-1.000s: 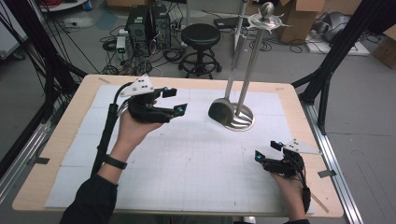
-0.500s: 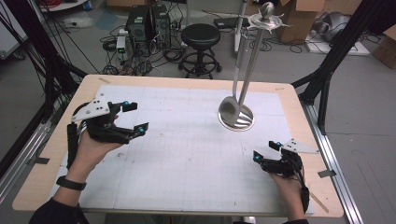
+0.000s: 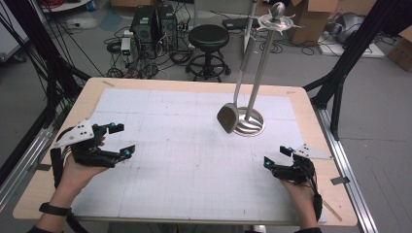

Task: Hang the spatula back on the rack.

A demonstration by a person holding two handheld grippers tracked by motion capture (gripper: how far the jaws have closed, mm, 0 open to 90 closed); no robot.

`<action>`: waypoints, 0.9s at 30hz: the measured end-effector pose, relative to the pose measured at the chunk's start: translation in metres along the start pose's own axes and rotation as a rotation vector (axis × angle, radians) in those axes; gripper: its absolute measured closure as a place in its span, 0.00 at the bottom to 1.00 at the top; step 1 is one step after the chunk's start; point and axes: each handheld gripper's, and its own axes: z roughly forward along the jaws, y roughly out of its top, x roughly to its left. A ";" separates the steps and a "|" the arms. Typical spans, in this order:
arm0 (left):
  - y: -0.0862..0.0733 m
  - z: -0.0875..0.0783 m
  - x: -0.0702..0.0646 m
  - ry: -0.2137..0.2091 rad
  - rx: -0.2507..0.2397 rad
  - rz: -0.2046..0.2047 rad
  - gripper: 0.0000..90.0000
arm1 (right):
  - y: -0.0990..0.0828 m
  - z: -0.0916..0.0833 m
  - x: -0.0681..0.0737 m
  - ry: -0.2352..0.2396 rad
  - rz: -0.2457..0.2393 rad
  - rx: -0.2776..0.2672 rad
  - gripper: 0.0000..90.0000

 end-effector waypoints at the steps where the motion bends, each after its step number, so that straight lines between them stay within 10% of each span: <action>1: -0.003 -0.001 0.001 0.005 0.002 0.001 0.17 | 0.000 0.000 0.000 0.001 0.002 0.000 0.18; 27: -0.035 -0.008 0.015 0.055 0.040 -0.046 0.17 | 0.001 -0.001 0.004 0.014 -0.025 0.011 0.18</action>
